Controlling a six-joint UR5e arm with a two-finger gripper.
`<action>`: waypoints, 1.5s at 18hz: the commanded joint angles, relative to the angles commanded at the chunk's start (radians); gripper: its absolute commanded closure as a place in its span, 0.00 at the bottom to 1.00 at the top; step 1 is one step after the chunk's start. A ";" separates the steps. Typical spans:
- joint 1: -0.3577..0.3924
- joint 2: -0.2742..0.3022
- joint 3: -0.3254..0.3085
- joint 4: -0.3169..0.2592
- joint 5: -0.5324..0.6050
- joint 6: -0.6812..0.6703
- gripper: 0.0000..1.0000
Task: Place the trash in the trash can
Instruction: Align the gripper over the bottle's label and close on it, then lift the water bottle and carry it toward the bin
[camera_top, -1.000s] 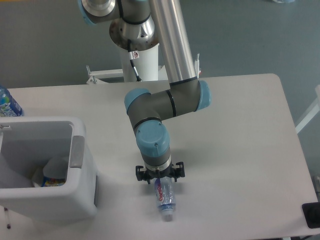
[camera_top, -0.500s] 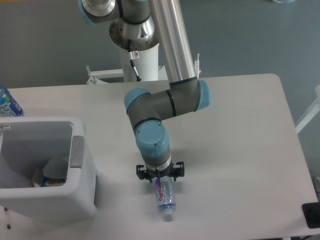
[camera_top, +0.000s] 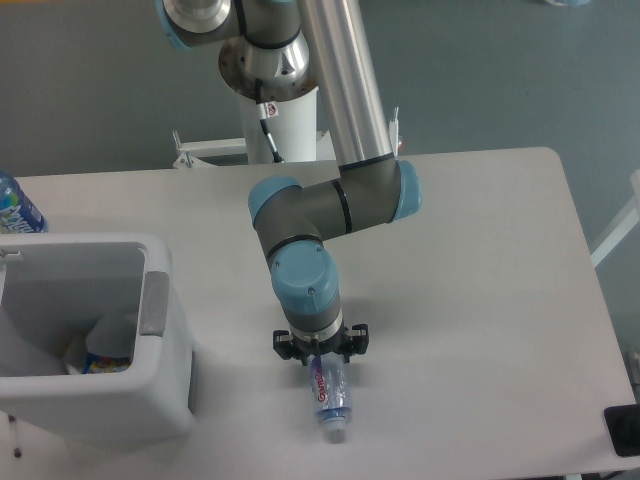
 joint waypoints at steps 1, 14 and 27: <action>0.000 0.000 0.000 -0.002 0.000 0.000 0.34; 0.000 0.005 0.002 0.008 0.002 0.002 0.37; 0.031 0.045 0.061 0.058 -0.083 0.052 0.41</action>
